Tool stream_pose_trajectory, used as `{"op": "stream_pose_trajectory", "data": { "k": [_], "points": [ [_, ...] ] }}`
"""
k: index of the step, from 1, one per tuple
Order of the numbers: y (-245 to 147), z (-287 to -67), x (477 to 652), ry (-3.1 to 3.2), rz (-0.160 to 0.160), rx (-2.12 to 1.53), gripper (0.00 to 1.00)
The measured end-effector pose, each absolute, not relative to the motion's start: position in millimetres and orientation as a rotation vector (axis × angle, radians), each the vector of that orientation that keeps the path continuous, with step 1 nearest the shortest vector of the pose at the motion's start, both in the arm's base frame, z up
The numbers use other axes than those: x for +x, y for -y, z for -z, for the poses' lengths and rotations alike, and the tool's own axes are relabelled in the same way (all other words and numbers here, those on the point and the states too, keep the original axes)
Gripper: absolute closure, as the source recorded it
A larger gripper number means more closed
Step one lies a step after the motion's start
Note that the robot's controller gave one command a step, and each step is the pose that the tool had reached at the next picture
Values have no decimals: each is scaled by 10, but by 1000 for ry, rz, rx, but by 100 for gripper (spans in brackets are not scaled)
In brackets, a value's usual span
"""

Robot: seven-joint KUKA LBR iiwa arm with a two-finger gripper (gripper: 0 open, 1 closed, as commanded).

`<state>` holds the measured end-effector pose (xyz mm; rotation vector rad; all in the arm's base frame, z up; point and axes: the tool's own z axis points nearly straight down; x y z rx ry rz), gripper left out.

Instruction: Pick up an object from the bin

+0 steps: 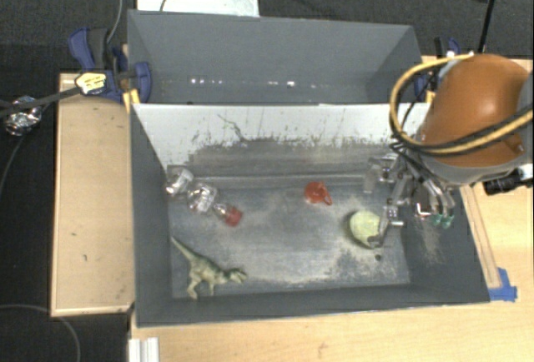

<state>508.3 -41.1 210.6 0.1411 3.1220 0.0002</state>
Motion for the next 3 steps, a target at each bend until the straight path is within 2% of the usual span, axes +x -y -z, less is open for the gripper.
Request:
{"op": "stream_pose_trajectory", "data": {
  "k": [1,2,3],
  "points": [
    [456,-1654,4990,-3131,-1,80,0],
    [460,-1421,4963,-3123,1,-247,0],
    [1022,-809,5321,-3061,5,-638,100]
  ]
}}
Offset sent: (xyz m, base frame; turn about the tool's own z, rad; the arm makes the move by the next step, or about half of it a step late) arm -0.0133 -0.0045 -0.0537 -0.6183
